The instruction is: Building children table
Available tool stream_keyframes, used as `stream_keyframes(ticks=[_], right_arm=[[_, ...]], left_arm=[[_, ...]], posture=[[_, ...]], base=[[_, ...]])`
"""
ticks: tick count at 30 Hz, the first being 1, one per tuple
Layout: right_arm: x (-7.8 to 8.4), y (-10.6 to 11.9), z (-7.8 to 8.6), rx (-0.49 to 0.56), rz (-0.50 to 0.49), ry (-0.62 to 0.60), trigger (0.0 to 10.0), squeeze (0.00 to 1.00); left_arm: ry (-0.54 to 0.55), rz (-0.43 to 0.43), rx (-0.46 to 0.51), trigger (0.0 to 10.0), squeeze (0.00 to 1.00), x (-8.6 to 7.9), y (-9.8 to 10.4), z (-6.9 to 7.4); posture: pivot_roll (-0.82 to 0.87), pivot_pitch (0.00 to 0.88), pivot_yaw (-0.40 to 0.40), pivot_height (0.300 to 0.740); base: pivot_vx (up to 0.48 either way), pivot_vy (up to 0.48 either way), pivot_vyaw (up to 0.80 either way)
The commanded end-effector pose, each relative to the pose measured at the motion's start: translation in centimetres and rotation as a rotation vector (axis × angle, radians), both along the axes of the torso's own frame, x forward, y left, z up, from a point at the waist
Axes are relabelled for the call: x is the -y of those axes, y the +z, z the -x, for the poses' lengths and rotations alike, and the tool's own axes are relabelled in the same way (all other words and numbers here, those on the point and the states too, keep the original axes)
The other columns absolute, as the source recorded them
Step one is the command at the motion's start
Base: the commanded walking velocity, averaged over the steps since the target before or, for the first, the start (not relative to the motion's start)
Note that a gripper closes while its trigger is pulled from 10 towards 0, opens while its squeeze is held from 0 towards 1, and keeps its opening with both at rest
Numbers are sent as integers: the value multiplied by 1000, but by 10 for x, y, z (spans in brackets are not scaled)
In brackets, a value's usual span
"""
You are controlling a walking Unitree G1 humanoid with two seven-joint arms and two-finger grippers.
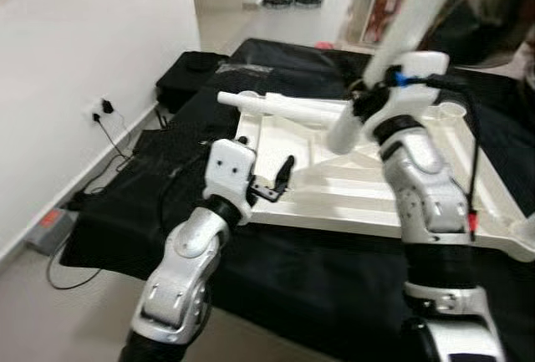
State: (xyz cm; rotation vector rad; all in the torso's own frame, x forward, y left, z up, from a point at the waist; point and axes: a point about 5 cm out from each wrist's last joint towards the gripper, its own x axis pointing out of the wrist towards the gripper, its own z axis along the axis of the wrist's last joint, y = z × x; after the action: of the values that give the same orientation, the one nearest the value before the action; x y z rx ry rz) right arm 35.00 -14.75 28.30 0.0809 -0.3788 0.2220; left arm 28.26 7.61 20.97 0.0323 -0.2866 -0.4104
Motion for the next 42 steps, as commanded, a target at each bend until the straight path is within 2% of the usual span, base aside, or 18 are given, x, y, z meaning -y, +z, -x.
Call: stream_keyframes(ticks=[1,3,6,9,14,16,18,22,25,28,31,33,35,36,37,39,41,42], right_arm=[[-14,5,1,21,1,74,10000,0],[-16,8,0,19,3,140,10000,0],[-15,10,-1,18,10,175,10000,0],[-8,15,-5,20,12,217,10000,0],[0,18,-12,24,54,175,10000,0],[0,18,-12,24,54,175,10000,0],[-4,16,-16,12,114,175,10000,0],[-6,15,-19,4,149,176,10000,0],[-5,16,-22,-2,142,169,10000,0],[2,26,-30,0,133,157,10000,0],[7,30,-38,-26,130,189,10000,0],[12,34,-49,-87,113,248,10000,0],[12,34,-49,-87,113,248,10000,0],[13,35,-51,-109,105,273,10000,0],[10,37,-51,-129,88,359,10000,0],[1,41,-45,-119,112,563,10000,0],[-6,43,-39,-105,161,696,10000,0],[-6,43,-39,-105,161,696,10000,0]], left_arm=[[31,-17,-11,10000,0,-7,-4,-1],[31,-17,-14,10000,0,-7,-4,-1],[32,-15,-16,10000,0,-7,-5,-1],[25,-15,-30,10000,0,-5,-9,1],[10,-7,-57,10000,0,-1,-15,8],[10,-7,-57,10000,0,-1,-15,8],[-1,0,-65,10000,0,1,-17,11],[-12,-2,-70,10000,0,3,-18,13],[-15,-1,-74,10000,0,3,-19,13],[-19,7,-82,10000,0,4,-20,17],[-24,12,-93,10000,0,4,-22,18],[-37,19,-106,10000,0,5,-23,21],[-37,19,-106,10000,0,5,-23,21],[-42,21,-110,10000,0,5,-23,22],[-46,30,-115,10000,0,5,-23,24],[-56,34,-127,10000,0,5,-25,29],[-67,32,-138,10000,0,6,-27,33],[-67,32,-138,10000,0,6,-27,33]], posture=[[104,36,-54,740],[104,36,-54,740],[104,40,-55,740],[103,43,-59,740],[106,54,-62,740],[106,54,-62,740],[108,60,-65,740],[106,65,-66,740],[109,65,-69,740],[111,76,-73,740],[107,89,-66,740],[112,116,-81,740],[112,116,-81,740],[112,120,-80,740],[109,137,-83,740],[114,152,-86,740],[120,171,-88,740],[120,171,-88,740]], base=[[0,0,0],[0,0,0],[0,0,0],[0,0,0],[0,0,0],[0,0,0],[0,0,800],[0,0,800],[0,0,267],[0,0,0],[0,0,0],[0,0,0],[0,0,0],[0,0,0],[0,0,0],[0,0,0],[0,0,0],[0,0,0]])
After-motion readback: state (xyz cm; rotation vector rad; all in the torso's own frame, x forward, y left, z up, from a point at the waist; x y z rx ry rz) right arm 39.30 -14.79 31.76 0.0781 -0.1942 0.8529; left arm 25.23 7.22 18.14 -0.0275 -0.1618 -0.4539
